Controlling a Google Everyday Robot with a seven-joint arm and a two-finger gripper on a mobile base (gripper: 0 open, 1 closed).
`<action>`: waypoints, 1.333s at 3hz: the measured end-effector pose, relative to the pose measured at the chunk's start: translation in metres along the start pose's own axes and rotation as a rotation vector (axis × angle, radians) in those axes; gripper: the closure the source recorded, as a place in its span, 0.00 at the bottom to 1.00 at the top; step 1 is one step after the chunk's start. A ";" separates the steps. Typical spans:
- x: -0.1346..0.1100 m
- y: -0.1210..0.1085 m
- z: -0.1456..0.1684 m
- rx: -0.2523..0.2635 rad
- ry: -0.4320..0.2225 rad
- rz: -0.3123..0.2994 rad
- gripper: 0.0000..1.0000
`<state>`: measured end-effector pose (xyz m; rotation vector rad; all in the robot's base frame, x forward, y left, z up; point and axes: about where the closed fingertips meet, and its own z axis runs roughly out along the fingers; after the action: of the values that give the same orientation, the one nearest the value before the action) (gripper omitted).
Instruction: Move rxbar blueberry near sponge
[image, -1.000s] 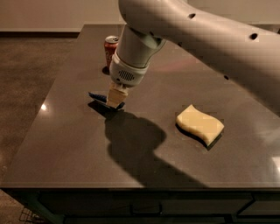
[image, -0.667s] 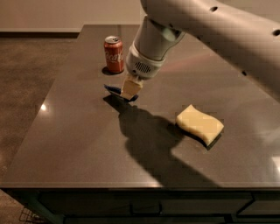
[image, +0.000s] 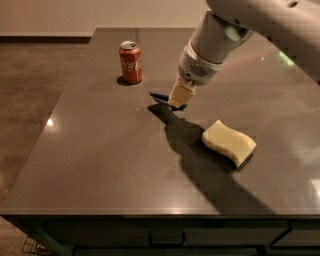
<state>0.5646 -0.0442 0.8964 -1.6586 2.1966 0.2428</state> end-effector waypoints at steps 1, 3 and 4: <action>0.033 -0.001 -0.010 0.002 0.025 0.020 1.00; 0.073 -0.001 -0.028 0.001 0.041 0.021 0.82; 0.082 -0.001 -0.037 0.001 0.031 0.012 0.59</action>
Offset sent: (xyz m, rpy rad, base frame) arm -0.0261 -0.0920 -0.0047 -0.0542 0.0194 -0.0464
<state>0.5396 -0.1305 0.8984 -1.6597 2.2292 0.2206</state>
